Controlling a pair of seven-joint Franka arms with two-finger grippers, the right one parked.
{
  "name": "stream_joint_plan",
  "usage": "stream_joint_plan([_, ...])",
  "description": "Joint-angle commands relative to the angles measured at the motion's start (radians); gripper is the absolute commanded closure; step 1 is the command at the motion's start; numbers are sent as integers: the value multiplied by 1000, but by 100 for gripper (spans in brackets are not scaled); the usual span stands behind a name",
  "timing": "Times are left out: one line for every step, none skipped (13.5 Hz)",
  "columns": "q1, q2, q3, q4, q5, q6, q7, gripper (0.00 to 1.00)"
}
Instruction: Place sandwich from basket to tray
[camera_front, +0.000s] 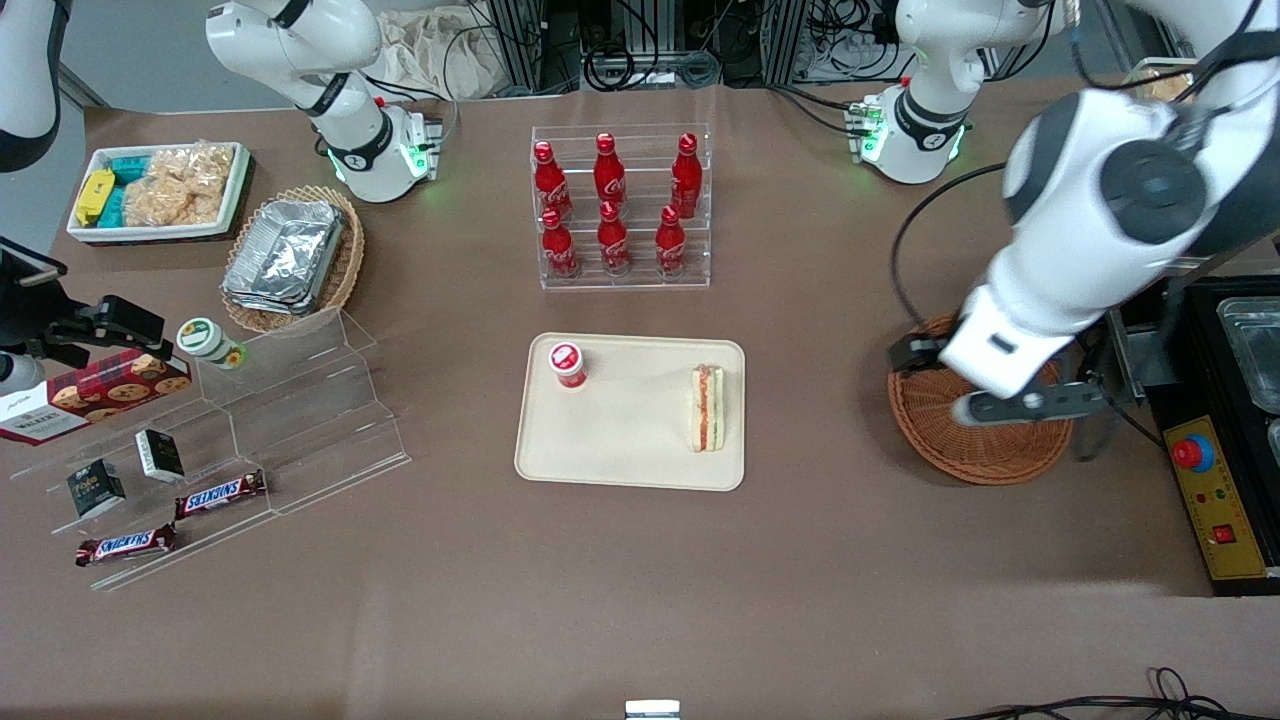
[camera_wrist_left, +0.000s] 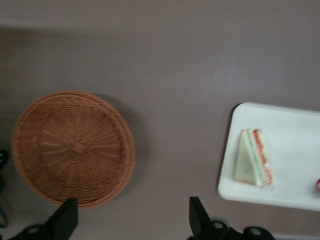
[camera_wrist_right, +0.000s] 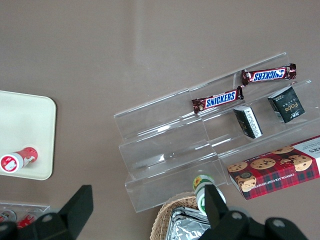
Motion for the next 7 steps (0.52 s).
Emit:
stream_joint_plan([-10,-147,104,-137,-47,0,200,0])
stream_joint_plan([-1,-159,131,-137,-47,-26,292,0])
stream_joint_plan([5,-162,159,-123,-50,-57,374,0])
stream_joint_plan([11,-162,194,-106,-52,-66,423,0])
stream_joint_plan([14,-158,219,-85,-61,-79,457,0])
stream_joint_plan([16,-147,231,-54,-84,-91,489,0])
stream_joint_plan([16,-127,233,-27,-90,-99,497,0])
